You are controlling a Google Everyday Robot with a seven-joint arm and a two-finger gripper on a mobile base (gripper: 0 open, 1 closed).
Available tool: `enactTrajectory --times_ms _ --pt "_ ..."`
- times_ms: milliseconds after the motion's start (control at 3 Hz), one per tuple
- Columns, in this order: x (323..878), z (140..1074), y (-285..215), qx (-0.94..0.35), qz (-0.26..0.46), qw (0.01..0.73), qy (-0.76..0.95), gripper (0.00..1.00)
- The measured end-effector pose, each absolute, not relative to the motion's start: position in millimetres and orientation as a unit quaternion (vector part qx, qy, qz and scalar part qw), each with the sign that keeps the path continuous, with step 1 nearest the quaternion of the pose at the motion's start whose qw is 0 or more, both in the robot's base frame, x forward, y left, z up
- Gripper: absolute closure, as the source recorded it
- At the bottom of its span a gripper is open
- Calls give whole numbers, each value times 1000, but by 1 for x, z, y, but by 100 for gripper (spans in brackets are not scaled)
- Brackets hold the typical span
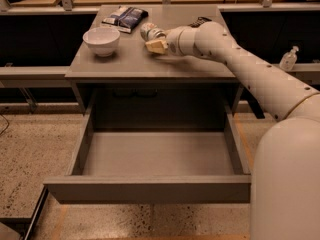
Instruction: Place 7up can into top drawer
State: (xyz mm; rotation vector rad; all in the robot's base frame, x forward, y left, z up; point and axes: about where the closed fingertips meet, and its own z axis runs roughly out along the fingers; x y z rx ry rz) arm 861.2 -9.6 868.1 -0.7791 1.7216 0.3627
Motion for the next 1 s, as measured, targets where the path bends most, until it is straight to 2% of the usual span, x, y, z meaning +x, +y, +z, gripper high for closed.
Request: enactTrajectory --times_ms 333,667,1000 --pt "852 882 -9 -344 149 580 724 100" --pt "829 899 -18 -372 165 581 705 100" --pt "776 909 -36 -437 173 550 690 100"
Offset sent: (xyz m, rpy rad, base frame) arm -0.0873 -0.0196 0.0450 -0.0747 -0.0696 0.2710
